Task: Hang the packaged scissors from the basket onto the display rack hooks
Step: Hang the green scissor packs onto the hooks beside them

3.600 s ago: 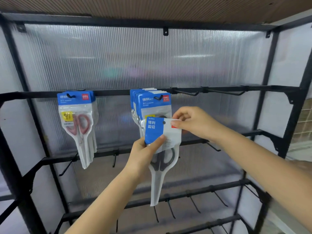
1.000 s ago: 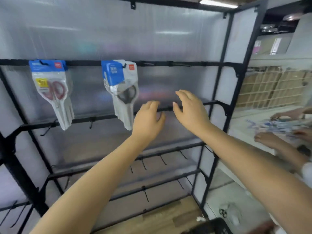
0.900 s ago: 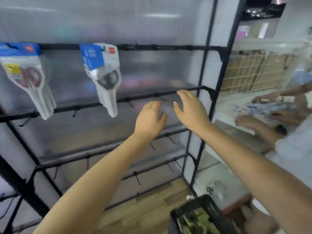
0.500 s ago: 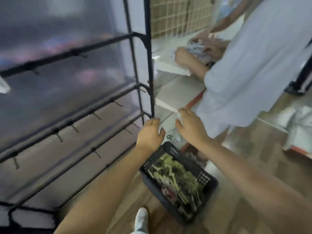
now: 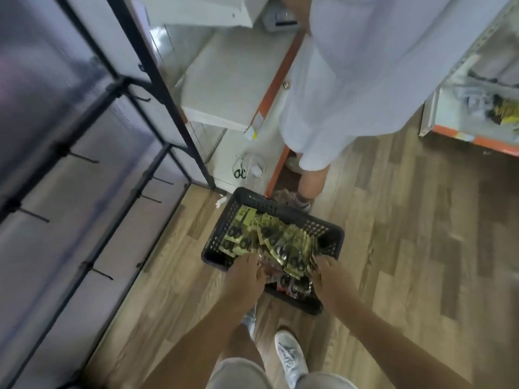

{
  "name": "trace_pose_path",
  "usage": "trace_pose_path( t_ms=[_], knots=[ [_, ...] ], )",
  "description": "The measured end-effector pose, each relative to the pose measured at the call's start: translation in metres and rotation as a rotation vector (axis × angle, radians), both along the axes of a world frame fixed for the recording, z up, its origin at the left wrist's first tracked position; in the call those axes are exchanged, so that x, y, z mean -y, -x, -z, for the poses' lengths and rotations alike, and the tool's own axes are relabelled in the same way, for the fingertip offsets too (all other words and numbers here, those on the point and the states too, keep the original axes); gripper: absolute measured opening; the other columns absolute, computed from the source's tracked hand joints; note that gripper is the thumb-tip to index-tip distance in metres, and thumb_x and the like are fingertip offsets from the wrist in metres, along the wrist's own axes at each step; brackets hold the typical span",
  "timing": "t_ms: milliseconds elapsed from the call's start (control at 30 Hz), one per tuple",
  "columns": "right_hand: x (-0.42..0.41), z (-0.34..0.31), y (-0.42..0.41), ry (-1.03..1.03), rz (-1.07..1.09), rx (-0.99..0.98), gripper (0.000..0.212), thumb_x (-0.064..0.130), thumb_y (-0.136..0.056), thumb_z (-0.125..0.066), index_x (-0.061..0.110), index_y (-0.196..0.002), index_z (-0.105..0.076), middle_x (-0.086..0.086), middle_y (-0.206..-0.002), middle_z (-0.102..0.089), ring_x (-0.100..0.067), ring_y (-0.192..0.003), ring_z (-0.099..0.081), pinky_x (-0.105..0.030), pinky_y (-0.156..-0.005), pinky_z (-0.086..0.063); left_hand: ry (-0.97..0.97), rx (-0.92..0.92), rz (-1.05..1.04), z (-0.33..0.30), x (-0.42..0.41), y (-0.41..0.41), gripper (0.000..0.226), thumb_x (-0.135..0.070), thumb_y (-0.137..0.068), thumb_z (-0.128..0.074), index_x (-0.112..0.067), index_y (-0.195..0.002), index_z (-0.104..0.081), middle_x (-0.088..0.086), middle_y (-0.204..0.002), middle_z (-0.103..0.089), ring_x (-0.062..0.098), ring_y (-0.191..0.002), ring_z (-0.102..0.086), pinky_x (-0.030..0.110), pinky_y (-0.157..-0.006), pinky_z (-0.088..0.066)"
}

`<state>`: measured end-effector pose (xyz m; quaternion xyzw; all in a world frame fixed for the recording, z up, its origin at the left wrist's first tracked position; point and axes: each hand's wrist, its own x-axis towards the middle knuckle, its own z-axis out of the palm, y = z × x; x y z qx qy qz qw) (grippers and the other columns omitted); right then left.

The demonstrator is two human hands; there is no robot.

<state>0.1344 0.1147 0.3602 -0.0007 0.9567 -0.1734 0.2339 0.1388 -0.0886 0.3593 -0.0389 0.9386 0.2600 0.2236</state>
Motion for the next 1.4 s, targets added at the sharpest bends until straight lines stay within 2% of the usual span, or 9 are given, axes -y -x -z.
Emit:
trace_pose_path(
  t_ms=[133, 300, 533, 733, 867, 933, 1067, 1200, 1400],
  knots=[
    [0.010, 0.041, -0.014, -0.084, 0.089, 0.137, 0.038, 0.022, -0.096, -0.041, 0.016, -0.133, -0.045, 0.000, -0.128, -0.052, -0.019, -0.110, -0.053, -0.029, -0.091, -0.042, 0.054, 0.146, 0.077, 0.060, 0.036, 0.000, 0.017, -0.021, -0.095, -0.039, -0.013, -0.103, -0.052, 0.001, -0.099, -0.055, 0.019, -0.093, -0.055, 0.026, -0.071, -0.037],
    [0.017, 0.099, -0.011, -0.101, 0.165, 0.185, 0.030, 0.019, -0.094, -0.043, 0.015, -0.124, -0.050, -0.001, -0.121, -0.053, -0.019, -0.104, -0.054, -0.023, -0.071, -0.032, 0.151, 0.219, 0.119, 0.122, 0.060, 0.017, 0.019, -0.020, -0.094, -0.040, -0.013, -0.107, -0.053, 0.004, -0.106, -0.058, 0.019, -0.094, -0.056, 0.025, -0.069, -0.036],
    [0.017, 0.201, 0.014, -0.054, 0.233, 0.192, 0.041, 0.016, -0.094, -0.046, 0.008, -0.134, -0.044, -0.008, -0.133, -0.049, -0.025, -0.119, -0.048, -0.034, -0.093, -0.043, 0.166, 0.226, 0.212, 0.214, 0.039, 0.060, 0.038, -0.028, -0.098, -0.042, -0.009, -0.131, -0.046, 0.006, -0.132, -0.050, 0.022, -0.122, -0.046, 0.030, -0.095, -0.039],
    [0.002, 0.292, 0.027, -0.026, 0.274, 0.154, 0.044, 0.015, -0.094, -0.047, 0.006, -0.137, -0.041, -0.009, -0.138, -0.044, -0.024, -0.125, -0.043, -0.034, -0.097, -0.040, 0.172, 0.195, 0.266, 0.310, 0.002, 0.096, 0.032, -0.031, -0.096, -0.049, -0.013, -0.121, -0.053, 0.006, -0.119, -0.055, 0.025, -0.112, -0.052, 0.035, -0.086, -0.045],
    [-0.010, 0.337, 0.044, 0.031, 0.324, 0.168, 0.045, 0.017, -0.097, -0.044, 0.007, -0.140, -0.035, -0.007, -0.141, -0.039, -0.022, -0.126, -0.040, -0.029, -0.090, -0.039, 0.154, 0.176, 0.343, 0.353, -0.023, 0.109, 0.037, -0.027, -0.097, -0.048, -0.007, -0.128, -0.049, 0.009, -0.128, -0.051, 0.025, -0.119, -0.045, 0.035, -0.092, -0.041],
    [-0.017, 0.395, 0.057, 0.058, 0.342, 0.149, 0.041, 0.020, -0.098, -0.043, 0.008, -0.137, -0.039, -0.006, -0.136, -0.042, -0.022, -0.121, -0.044, -0.029, -0.087, -0.040, 0.168, 0.141, 0.363, 0.408, -0.046, 0.120, 0.041, -0.029, -0.098, -0.046, -0.006, -0.131, -0.046, 0.010, -0.131, -0.048, 0.024, -0.122, -0.043, 0.035, -0.095, -0.040],
    [-0.010, 0.431, 0.081, 0.083, 0.383, 0.078, 0.040, 0.024, -0.098, -0.043, 0.007, -0.134, -0.042, -0.008, -0.129, -0.046, -0.022, -0.113, -0.049, -0.031, -0.085, -0.043, 0.189, 0.056, 0.365, 0.428, -0.068, 0.138, 0.041, -0.035, -0.097, -0.046, -0.005, -0.126, -0.048, 0.012, -0.128, -0.049, 0.027, -0.122, -0.039, 0.035, -0.095, -0.038],
    [-0.004, 0.479, 0.092, 0.047, 0.361, 0.070, 0.050, 0.031, -0.100, -0.035, 0.003, -0.141, -0.033, -0.013, -0.144, -0.036, -0.026, -0.132, -0.033, -0.036, -0.104, -0.033, 0.296, 0.004, 0.397, 0.461, -0.090, 0.147, 0.048, -0.043, -0.097, -0.043, -0.006, -0.126, -0.045, 0.011, -0.127, -0.046, 0.028, -0.123, -0.035, 0.035, -0.093, -0.039],
    [0.016, 0.504, 0.079, -0.012, 0.412, 0.063, 0.055, 0.030, -0.102, -0.027, 0.004, -0.149, -0.014, -0.017, -0.155, -0.014, -0.029, -0.143, -0.014, -0.042, -0.116, -0.018, 0.358, 0.022, 0.268, 0.479, -0.109, 0.161, 0.043, -0.038, -0.097, -0.046, -0.006, -0.125, -0.047, 0.012, -0.128, -0.049, 0.030, -0.123, -0.037, 0.036, -0.089, -0.039]
  ],
)
